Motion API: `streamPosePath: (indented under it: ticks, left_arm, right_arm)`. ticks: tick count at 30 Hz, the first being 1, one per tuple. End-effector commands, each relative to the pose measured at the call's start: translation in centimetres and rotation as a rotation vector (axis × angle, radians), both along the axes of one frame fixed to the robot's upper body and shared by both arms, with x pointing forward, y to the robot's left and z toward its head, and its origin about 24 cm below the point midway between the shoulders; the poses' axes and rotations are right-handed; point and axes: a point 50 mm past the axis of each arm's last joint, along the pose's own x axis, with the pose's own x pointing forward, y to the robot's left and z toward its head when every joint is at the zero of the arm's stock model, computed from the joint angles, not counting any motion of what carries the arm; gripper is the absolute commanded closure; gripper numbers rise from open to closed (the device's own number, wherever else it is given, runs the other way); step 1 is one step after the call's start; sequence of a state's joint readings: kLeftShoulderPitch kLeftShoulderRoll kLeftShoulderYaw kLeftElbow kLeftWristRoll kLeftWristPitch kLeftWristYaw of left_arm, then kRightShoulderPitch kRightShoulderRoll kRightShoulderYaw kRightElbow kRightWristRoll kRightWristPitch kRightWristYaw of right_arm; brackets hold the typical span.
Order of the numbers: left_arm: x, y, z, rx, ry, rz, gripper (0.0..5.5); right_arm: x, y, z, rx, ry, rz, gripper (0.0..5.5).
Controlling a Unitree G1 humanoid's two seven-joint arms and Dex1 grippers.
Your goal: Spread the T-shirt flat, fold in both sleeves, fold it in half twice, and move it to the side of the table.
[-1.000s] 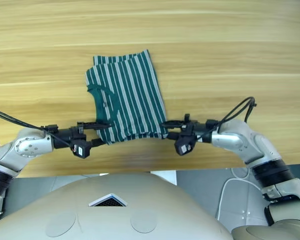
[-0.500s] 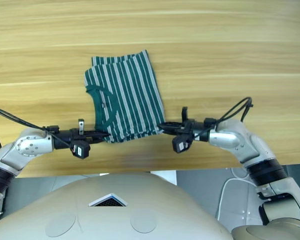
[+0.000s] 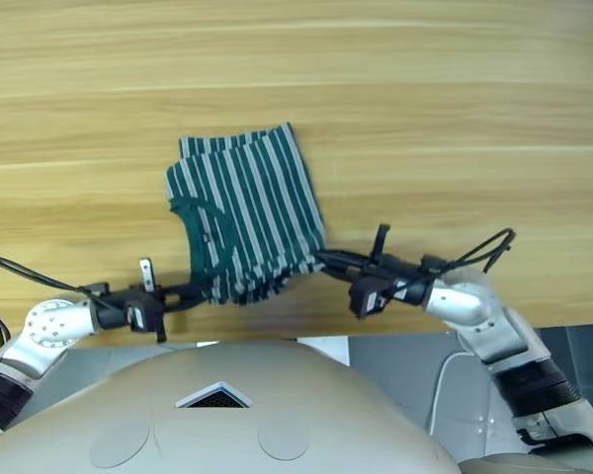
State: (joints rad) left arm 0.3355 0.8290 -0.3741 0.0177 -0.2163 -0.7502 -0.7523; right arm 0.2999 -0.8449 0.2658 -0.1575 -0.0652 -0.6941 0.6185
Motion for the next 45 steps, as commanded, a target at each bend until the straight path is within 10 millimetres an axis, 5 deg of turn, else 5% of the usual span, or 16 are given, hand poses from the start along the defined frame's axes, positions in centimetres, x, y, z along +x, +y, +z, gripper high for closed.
streamPosePath:
  ticks: [1, 6, 12, 21, 37, 45]
  left_arm:
    - [3.6, 0.7, 0.8, -0.042, -0.083, 0.13, 5.48]
    - [6.7, 0.8, 1.6, -0.043, -0.17, 0.221, 5.48]
    - [9.3, 0.8, 0.2, 0.071, -0.201, 0.293, 5.48]
    - [11.7, 0.8, -0.5, 0.087, -0.237, 0.419, 5.48]
    - [11.9, 0.0, -1.9, 0.001, -0.205, 0.542, 5.48]
    - [11.1, 1.0, -3.2, -0.053, -0.122, 0.658, 4.15]
  right_arm:
    - [2.3, 0.6, 0.1, 0.03, -0.055, -0.058, 5.34]
    - [5.3, 1.4, 0.9, 0.076, -0.113, -0.132, 5.34]
    - [10.1, 3.8, 1.3, 0.146, -0.198, -0.252, 5.34]
    - [13.7, 5.3, -0.2, 0.125, -0.206, -0.376, 5.34]
    - [18.0, 9.2, -1.3, 0.149, -0.175, -0.414, 5.34]
    - [19.6, 11.1, -1.3, 0.153, -0.144, -0.488, 3.87]
